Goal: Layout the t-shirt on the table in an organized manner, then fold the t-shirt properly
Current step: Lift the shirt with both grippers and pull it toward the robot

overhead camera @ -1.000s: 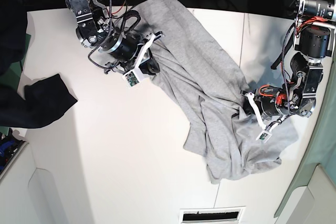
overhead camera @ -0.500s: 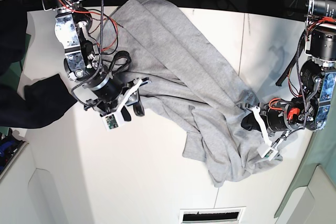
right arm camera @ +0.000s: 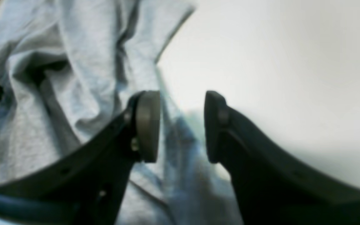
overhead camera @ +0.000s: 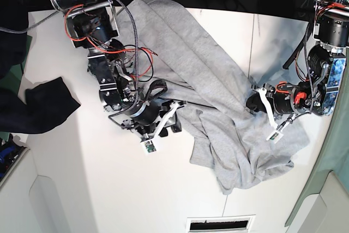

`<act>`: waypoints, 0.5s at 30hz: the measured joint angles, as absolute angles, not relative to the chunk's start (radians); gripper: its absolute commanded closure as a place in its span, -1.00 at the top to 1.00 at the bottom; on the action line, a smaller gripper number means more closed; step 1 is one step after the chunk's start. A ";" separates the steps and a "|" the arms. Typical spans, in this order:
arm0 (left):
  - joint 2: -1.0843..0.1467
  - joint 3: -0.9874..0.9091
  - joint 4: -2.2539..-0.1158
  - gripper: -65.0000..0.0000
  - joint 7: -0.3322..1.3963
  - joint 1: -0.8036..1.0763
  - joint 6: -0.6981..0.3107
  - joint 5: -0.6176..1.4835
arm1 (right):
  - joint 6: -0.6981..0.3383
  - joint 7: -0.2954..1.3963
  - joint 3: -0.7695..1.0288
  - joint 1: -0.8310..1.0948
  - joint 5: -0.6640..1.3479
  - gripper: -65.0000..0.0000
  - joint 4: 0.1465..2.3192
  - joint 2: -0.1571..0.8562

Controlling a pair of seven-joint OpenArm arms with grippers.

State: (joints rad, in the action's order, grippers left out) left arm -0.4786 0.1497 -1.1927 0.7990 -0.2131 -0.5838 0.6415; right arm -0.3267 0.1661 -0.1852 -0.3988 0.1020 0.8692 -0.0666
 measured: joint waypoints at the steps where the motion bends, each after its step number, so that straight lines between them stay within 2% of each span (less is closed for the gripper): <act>1: -0.477 0.149 -1.193 -0.72 0.790 -0.204 -0.584 0.630 | -0.342 0.153 -0.185 -0.411 0.098 -0.27 0.833 -0.076; 3: -0.470 0.149 -1.193 -0.72 0.739 -0.183 -0.574 0.577 | -0.344 0.131 -0.185 -0.427 0.101 -0.28 0.777 -0.090; 4: -0.464 0.149 -1.193 -0.72 0.709 -0.173 -0.538 0.550 | -0.344 0.130 -0.185 -0.431 0.101 -0.32 0.759 -0.097; 6: -0.457 0.150 -1.172 -0.72 0.668 -0.155 -0.472 0.500 | -0.344 0.128 -0.185 -0.430 0.099 -0.55 0.744 -0.103; 9: -0.457 0.146 -1.122 -0.72 0.642 -0.162 -0.468 0.508 | -0.344 0.128 -0.185 -0.426 0.098 -0.98 0.741 -0.105; 11: -0.451 0.142 -1.090 -0.74 0.613 -0.168 -0.471 0.496 | -0.344 0.128 -0.185 -0.427 0.086 -1.00 0.741 -0.105; 15: -0.422 0.142 -1.041 -1.00 0.527 -0.180 -0.406 0.419 | -0.344 0.123 -0.185 -0.430 0.009 -1.00 0.741 -0.097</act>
